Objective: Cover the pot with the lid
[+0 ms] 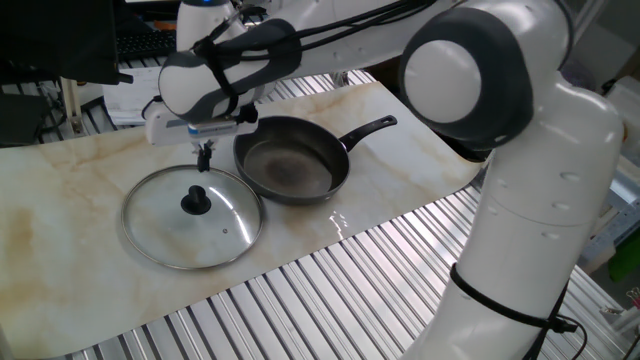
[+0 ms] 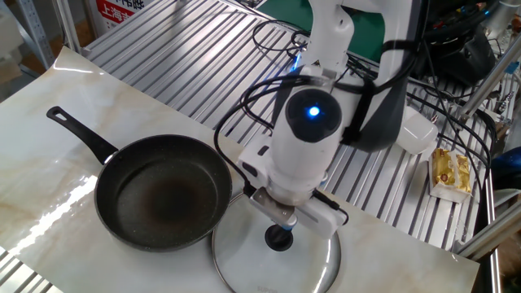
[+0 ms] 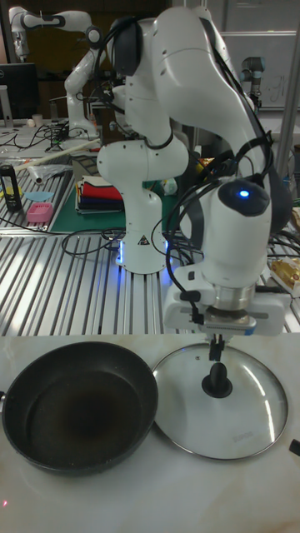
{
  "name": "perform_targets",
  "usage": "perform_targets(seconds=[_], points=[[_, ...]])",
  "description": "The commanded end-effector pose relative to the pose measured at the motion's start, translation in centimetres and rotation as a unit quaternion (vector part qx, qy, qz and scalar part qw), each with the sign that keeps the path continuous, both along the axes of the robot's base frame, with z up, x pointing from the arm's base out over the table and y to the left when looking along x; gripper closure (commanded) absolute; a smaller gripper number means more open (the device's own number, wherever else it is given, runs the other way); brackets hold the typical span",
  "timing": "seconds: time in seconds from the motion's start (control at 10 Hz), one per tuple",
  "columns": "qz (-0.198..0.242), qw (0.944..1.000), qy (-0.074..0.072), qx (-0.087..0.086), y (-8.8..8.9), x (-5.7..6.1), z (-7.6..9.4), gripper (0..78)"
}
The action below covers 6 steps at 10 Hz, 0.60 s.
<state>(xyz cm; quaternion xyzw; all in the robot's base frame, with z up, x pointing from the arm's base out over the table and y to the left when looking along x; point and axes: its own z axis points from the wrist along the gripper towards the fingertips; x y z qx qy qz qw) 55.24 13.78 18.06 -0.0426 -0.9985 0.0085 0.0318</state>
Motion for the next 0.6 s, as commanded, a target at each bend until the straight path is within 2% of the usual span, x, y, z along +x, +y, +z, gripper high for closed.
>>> perform_targets(seconds=[0.1, 0.6], points=[[-0.008, 0.9999, -0.007, 0.01, 0.3, 0.5, -1.2, 77.6], [-0.021, 0.9997, -0.012, 0.009, 1.6, 0.2, -1.6, 77.6]])
